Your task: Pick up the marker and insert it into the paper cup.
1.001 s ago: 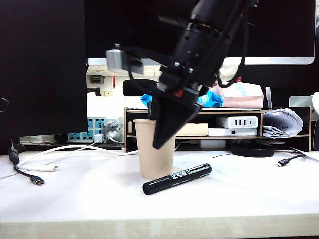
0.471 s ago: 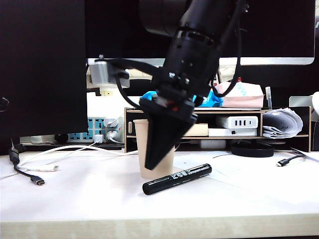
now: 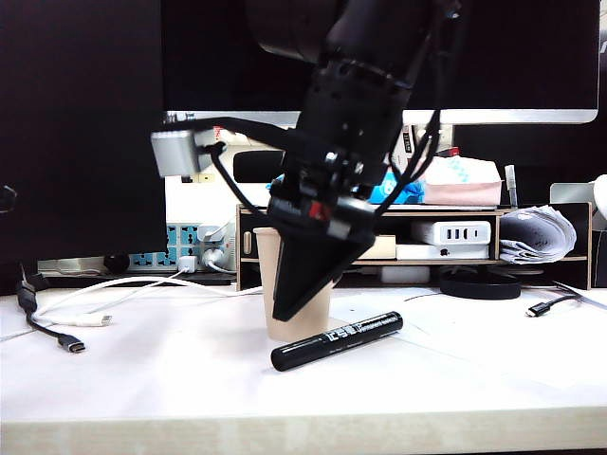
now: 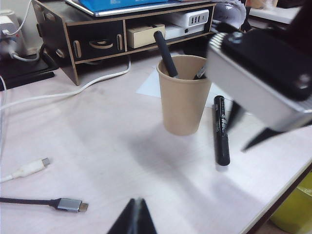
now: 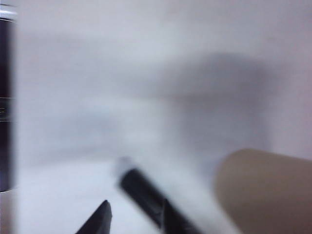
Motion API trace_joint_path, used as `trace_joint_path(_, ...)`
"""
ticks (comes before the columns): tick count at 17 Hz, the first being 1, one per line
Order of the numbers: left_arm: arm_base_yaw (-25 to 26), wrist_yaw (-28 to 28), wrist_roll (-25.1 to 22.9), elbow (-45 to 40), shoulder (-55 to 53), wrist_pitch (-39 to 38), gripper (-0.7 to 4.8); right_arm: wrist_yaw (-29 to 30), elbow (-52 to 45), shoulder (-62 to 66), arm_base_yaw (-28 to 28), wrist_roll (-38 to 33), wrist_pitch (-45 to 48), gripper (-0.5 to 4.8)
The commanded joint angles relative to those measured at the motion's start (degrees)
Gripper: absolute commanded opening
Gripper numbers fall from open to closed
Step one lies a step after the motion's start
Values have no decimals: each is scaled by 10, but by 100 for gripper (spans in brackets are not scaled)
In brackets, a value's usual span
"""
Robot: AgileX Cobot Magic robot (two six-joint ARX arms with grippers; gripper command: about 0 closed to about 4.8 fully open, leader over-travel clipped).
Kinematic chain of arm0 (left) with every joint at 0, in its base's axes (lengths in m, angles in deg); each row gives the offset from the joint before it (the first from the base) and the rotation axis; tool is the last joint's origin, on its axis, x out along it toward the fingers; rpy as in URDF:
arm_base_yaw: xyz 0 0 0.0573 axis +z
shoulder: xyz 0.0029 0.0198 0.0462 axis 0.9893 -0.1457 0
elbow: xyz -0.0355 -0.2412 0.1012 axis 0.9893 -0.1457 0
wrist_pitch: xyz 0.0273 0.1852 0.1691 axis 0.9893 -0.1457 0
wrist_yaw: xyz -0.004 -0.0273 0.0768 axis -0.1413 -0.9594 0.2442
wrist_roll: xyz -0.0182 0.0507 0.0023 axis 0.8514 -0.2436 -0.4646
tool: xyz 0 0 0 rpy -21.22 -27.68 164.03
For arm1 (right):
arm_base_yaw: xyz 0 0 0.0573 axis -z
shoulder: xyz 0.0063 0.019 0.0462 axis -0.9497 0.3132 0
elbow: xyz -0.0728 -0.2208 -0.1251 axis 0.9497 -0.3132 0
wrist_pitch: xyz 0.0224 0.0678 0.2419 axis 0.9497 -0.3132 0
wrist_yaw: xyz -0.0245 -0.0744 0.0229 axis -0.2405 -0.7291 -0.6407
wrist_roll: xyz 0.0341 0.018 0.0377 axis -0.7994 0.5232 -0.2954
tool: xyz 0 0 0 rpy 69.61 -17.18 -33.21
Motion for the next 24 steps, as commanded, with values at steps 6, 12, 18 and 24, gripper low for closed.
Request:
trace_joint_path(6,0,-2,-2,-2,0,-6,-5,-36,2,42,-4,22,21,139)
trace_joint_path(12,0,-2,-2,-2,0,-6,-5,-40,2,41,-4,18,7,139)
trace_joint_path(18,0,-2,-2,-2,0,-6,-5,-40,2,42,-4,18,18,139)
trace_joint_path(24,0,-2,-2,-2,0,-6,-5,-36,1,52,-4,17,18,139)
